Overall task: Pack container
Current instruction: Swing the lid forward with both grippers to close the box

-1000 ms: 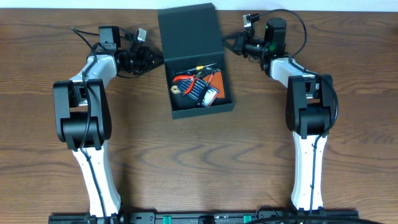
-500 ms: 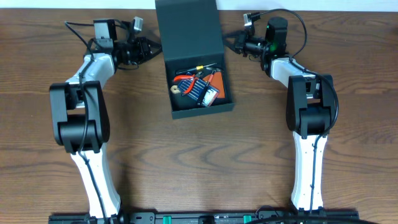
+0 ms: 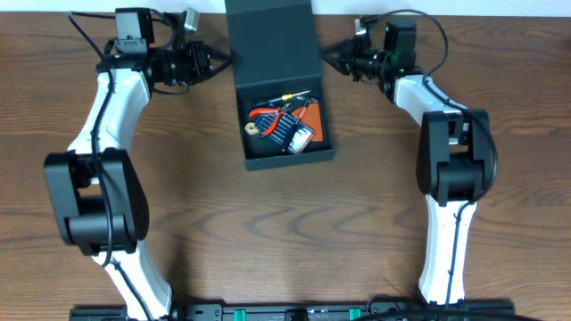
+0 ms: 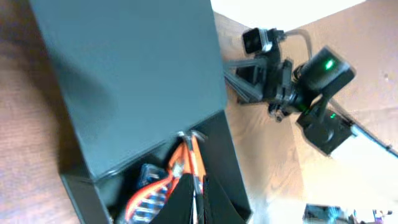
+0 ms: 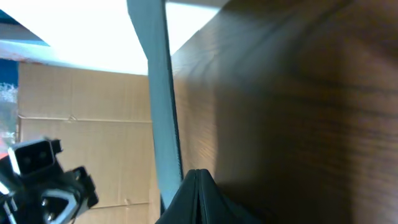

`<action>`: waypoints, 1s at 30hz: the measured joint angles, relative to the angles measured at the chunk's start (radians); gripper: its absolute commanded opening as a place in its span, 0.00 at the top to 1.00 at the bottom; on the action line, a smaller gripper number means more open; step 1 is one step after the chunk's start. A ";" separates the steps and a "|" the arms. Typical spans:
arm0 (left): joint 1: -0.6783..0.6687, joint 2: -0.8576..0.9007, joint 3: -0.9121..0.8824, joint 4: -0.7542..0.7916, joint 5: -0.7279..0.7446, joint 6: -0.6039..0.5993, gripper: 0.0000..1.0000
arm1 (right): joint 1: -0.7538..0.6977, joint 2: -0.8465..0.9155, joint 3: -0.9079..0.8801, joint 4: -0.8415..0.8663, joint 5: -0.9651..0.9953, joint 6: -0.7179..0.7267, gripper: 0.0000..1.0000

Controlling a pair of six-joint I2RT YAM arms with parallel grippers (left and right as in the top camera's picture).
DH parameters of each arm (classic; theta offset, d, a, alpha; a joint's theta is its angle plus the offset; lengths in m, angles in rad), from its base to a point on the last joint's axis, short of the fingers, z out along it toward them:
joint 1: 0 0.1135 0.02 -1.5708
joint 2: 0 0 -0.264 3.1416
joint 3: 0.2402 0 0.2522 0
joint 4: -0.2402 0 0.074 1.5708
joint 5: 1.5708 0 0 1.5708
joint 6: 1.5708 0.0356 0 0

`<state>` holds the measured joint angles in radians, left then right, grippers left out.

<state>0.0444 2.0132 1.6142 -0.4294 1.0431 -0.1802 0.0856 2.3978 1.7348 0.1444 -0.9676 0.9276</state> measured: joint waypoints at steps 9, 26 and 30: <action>-0.013 -0.098 0.000 -0.249 -0.127 0.164 0.94 | 0.021 -0.236 0.004 -0.341 0.068 -0.261 0.99; 0.060 0.127 0.000 -0.109 -0.239 0.217 0.94 | -0.013 -0.192 0.005 -0.483 0.264 -0.411 0.99; 0.063 0.230 -0.002 -0.014 -0.154 0.170 0.94 | -0.018 -0.102 0.005 -0.460 0.274 -0.404 0.99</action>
<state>0.1070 2.2429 1.6127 -0.4431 0.8886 -0.0105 0.0673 2.2955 1.7397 -0.3157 -0.6941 0.5236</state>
